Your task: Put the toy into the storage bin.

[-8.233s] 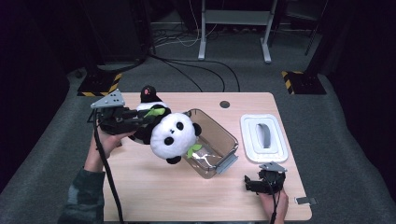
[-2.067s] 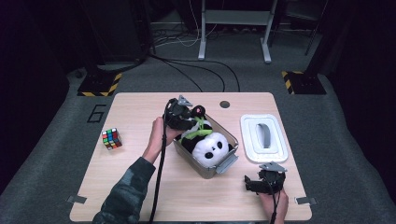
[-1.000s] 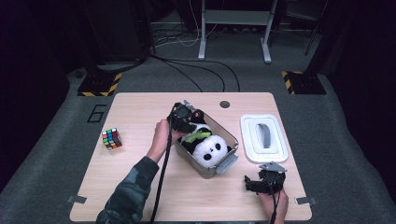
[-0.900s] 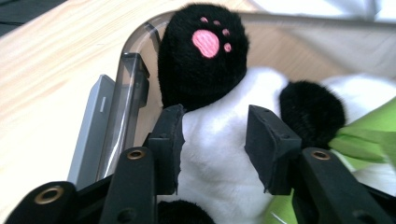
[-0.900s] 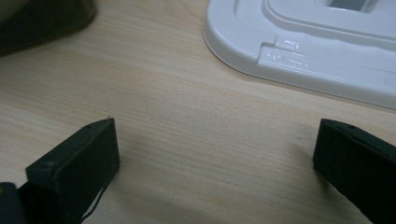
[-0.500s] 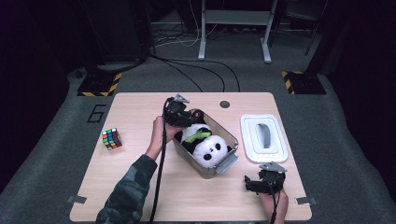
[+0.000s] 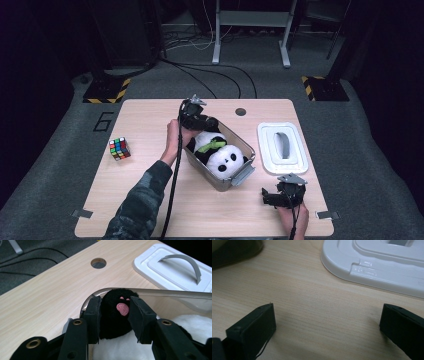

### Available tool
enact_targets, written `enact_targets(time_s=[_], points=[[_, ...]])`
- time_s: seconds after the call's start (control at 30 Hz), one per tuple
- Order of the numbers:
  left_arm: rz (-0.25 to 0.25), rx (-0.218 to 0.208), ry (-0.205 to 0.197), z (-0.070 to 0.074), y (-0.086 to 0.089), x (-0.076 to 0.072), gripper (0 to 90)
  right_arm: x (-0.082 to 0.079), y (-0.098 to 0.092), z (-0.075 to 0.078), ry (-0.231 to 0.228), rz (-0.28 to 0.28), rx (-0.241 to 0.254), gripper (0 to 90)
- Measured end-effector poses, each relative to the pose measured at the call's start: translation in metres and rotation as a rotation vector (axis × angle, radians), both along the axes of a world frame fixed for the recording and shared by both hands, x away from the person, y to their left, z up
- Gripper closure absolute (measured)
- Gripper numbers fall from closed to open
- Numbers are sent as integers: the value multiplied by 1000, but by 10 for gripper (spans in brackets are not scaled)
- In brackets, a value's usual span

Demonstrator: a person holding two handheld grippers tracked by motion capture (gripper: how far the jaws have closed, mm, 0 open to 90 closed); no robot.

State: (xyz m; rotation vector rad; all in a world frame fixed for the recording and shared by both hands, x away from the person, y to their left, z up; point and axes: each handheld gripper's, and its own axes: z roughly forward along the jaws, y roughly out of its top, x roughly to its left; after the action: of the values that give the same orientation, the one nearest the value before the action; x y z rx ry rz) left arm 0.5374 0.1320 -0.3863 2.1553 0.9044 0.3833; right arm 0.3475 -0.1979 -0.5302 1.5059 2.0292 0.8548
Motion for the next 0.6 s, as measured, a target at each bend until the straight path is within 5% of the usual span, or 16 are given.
enact_targets(time_s=[0.4,0.6], points=[[9,32,27,-4,-4,0,652,0,0,0,0,0,0,0],[34,-26,59,-3,8,-1,498,0,0,0,0,0,1,0]])
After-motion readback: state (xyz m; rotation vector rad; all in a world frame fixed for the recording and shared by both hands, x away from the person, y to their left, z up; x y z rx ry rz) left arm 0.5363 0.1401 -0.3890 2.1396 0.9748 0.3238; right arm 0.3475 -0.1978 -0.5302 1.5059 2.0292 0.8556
